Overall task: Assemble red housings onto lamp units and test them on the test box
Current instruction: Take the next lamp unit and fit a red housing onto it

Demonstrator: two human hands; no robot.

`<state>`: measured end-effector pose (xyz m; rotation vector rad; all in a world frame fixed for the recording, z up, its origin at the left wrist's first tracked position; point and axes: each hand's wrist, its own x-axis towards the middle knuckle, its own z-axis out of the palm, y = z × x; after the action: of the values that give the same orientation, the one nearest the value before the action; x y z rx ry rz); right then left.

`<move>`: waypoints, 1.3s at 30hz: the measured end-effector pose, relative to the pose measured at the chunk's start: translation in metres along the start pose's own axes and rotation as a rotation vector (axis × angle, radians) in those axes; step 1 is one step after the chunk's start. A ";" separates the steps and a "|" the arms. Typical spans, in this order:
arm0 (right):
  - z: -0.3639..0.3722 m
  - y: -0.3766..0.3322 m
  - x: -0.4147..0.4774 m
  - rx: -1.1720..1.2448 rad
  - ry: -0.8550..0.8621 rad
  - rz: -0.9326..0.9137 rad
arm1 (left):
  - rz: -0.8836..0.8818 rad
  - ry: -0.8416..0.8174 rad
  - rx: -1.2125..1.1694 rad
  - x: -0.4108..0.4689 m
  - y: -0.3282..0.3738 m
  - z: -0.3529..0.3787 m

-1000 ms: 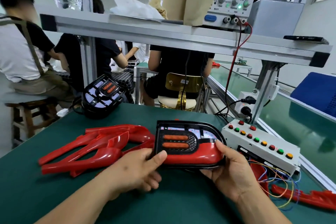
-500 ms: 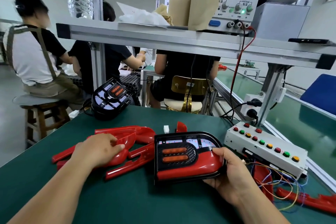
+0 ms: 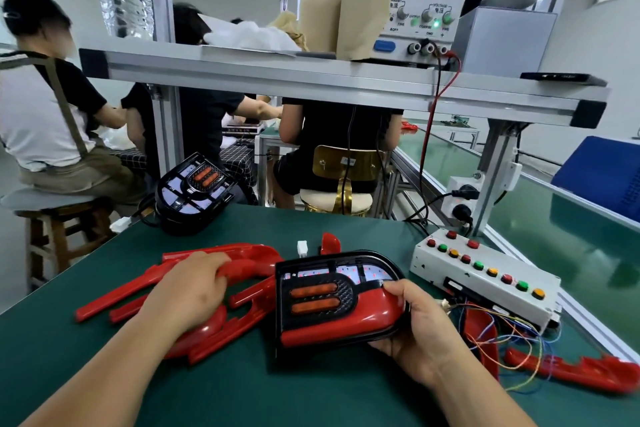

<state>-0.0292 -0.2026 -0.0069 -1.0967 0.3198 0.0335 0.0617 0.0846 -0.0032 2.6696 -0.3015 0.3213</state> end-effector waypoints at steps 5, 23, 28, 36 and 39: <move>0.000 0.001 -0.001 -0.017 0.002 -0.016 | 0.046 0.319 -0.235 0.003 0.012 -0.011; 0.003 0.001 0.000 0.058 0.078 0.014 | 0.716 -0.058 0.027 0.035 0.138 0.008; 0.001 0.001 0.003 0.068 0.066 0.017 | 0.636 -0.063 -0.109 0.032 0.138 0.013; -0.001 0.002 0.004 0.067 0.012 0.016 | 0.594 -0.055 -0.097 0.026 0.133 0.018; -0.001 0.002 0.004 0.052 -0.014 -0.003 | 0.562 -0.119 -0.136 0.029 0.133 0.016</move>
<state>-0.0261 -0.2035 -0.0105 -1.0448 0.3049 0.0304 0.0576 -0.0443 0.0428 2.4277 -1.0750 0.2946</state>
